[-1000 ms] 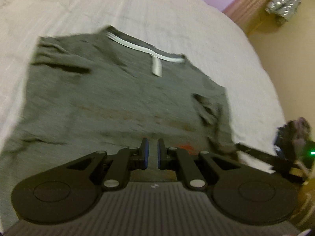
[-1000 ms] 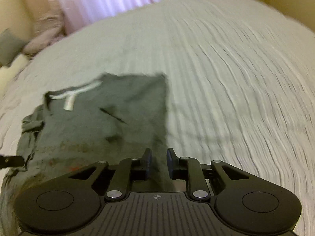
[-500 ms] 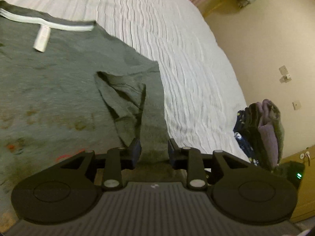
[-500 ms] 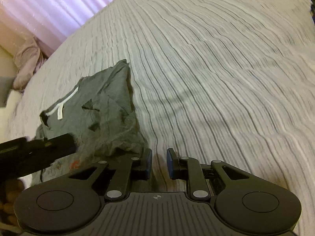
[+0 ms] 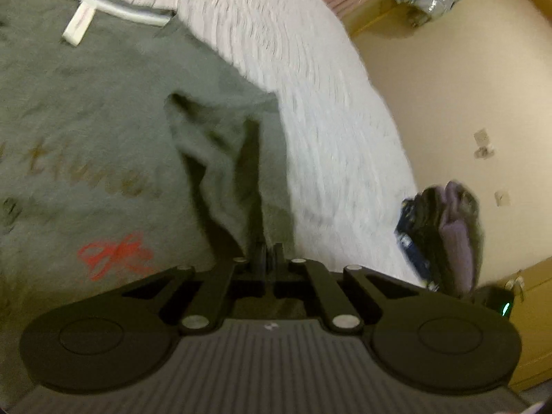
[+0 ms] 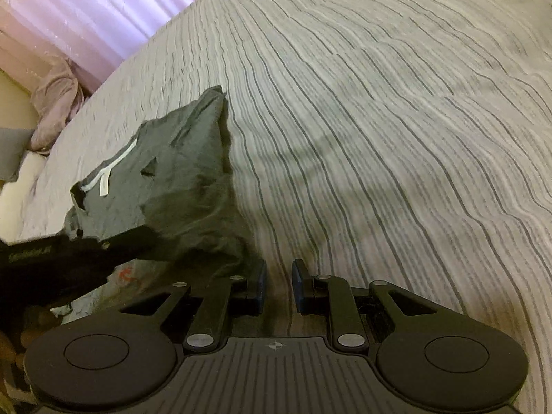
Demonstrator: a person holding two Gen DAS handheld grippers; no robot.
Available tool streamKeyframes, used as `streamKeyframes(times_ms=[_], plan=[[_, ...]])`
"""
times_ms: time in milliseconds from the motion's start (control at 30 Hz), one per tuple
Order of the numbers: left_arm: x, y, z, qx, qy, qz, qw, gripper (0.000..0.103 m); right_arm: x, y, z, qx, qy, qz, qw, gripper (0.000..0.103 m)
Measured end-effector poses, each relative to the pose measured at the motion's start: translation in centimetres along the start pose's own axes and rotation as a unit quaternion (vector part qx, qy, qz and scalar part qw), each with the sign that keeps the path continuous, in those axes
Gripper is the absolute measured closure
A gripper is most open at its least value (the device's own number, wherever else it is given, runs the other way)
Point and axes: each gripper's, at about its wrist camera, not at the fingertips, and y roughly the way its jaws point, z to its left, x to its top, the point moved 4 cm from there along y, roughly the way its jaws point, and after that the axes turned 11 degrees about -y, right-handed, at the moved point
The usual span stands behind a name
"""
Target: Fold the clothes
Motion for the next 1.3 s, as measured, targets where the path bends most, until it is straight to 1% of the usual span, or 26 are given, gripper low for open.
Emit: streamKeyframes(times_ms=[33, 100, 200, 300, 333, 433, 500, 533, 600, 633, 667, 700, 767, 800, 833, 867, 900, 967, 1000, 1067, 1100, 1133, 1200, 1233, 1267, 1300], plan=[[-0.2, 0.4, 0.4, 0.025, 0.006, 0.008, 0.9996, 0.103, 0.0, 0.2, 0.1, -0.002, -0.003, 0.004, 1.000, 0.083], [-0.8, 0.5, 0.7, 0.044, 0.019, 0.009, 0.9988, 0.102, 0.1, 0.2, 0.2, -0.007, -0.008, 0.009, 1.000, 0.083], [-0.9, -0.2, 0.1, 0.032, 0.021, 0.003, 0.9993, 0.100, 0.5, -0.2, 0.5, -0.015, -0.004, 0.008, 1.000, 0.083], [-0.4, -1.2, 0.2, 0.026, 0.011, 0.001, 0.9996, 0.099, 0.9, -1.2, 0.7, -0.018, 0.012, -0.010, 1.000, 0.083], [-0.1, -1.7, 0.3, 0.024, 0.006, -0.001, 0.9997, 0.098, 1.1, -1.6, 0.8, -0.012, 0.022, -0.019, 0.999, 0.083], [1.4, -3.2, 0.5, 0.012, -0.022, -0.015, 0.9996, 0.087, 1.1, -2.4, 0.9, 0.029, 0.083, -0.039, 0.995, 0.083], [2.7, -4.2, 0.5, 0.008, -0.037, -0.026, 0.9989, 0.087, 0.8, -2.0, 0.9, 0.058, 0.145, -0.039, 0.987, 0.082], [3.5, -4.4, 0.6, 0.010, -0.041, -0.031, 0.9986, 0.087, 0.3, -1.7, 0.6, 0.075, 0.191, -0.038, 0.978, 0.082], [5.1, -4.6, 0.6, 0.015, -0.041, -0.037, 0.9984, 0.086, -0.9, -1.1, 0.1, 0.107, 0.285, -0.037, 0.952, 0.081], [6.1, -4.7, 0.6, 0.019, -0.036, -0.037, 0.9985, 0.085, -1.5, -0.9, -0.1, 0.121, 0.328, -0.037, 0.936, 0.065], [7.0, -4.8, 0.5, 0.023, -0.028, -0.035, 0.9987, 0.083, -2.1, -0.8, -0.1, 0.129, 0.368, -0.043, 0.920, 0.036], [7.8, -5.2, 0.6, 0.025, -0.015, -0.033, 0.9990, 0.083, -2.5, -0.8, 0.1, 0.134, 0.399, -0.053, 0.906, 0.032], [9.4, -5.4, 0.6, 0.028, 0.012, -0.024, 0.9993, 0.082, -3.2, -0.9, 0.7, 0.144, 0.451, -0.074, 0.878, 0.033], [10.0, -5.4, 0.3, 0.030, 0.029, -0.015, 0.9990, 0.082, -3.8, -0.9, 1.0, 0.142, 0.478, -0.082, 0.863, 0.033], [10.7, -5.2, 0.2, 0.033, 0.049, -0.003, 0.9983, 0.082, -4.4, -0.8, 1.3, 0.142, 0.507, -0.090, 0.846, 0.038], [11.1, -5.1, 0.2, 0.035, 0.062, 0.008, 0.9975, 0.083, -5.0, -0.7, 1.6, 0.144, 0.534, -0.098, 0.827, 0.053], [11.6, -5.0, 0.2, 0.037, 0.074, 0.019, 0.9964, 0.083, -5.5, -0.6, 1.8, 0.143, 0.559, -0.102, 0.810, 0.057], [12.5, -4.8, 0.3, 0.040, 0.099, 0.041, 0.9935, 0.083, -6.9, -0.3, 2.5, 0.138, 0.607, -0.114, 0.774, 0.057], [13.0, -4.7, 0.4, 0.037, 0.103, 0.052, 0.9926, 0.083, -7.3, -0.1, 2.9, 0.136, 0.622, -0.126, 0.761, 0.057], [13.6, -4.5, 0.7, 0.032, 0.112, 0.071, 0.9907, 0.083, -8.1, 0.1, 3.9, 0.130, 0.643, -0.151, 0.739, 0.057], [14.1, -4.4, 0.7, 0.031, 0.120, 0.080, 0.9891, 0.083, -8.4, 0.4, 4.4, 0.126, 0.651, -0.164, 0.730, 0.057], [14.4, -4.1, 0.7, 0.030, 0.132, 0.089, 0.9868, 0.083, -8.4, 0.6, 4.8, 0.120, 0.656, -0.176, 0.724, 0.057], [15.1, -3.9, 0.6, 0.029, 0.158, 0.106, 0.9812, 0.083, -8.3, 1.2, 5.4, 0.116, 0.660, -0.200, 0.714, 0.057], [15.3, -3.8, 0.5, 0.029, 0.174, 0.114, 0.9777, 0.083, -8.2, 1.5, 5.7, 0.109, 0.661, -0.211, 0.712, 0.057], [15.4, -3.8, 0.4, 0.030, 0.193, 0.122, 0.9732, 0.083, -7.9, 1.7, 6.0, 0.101, 0.660, -0.220, 0.711, 0.057], [15.6, -3.8, 0.3, 0.031, 0.212, 0.129, 0.9682, 0.083, -7.8, 2.1, 6.2, 0.088, 0.657, -0.224, 0.714, 0.057]])
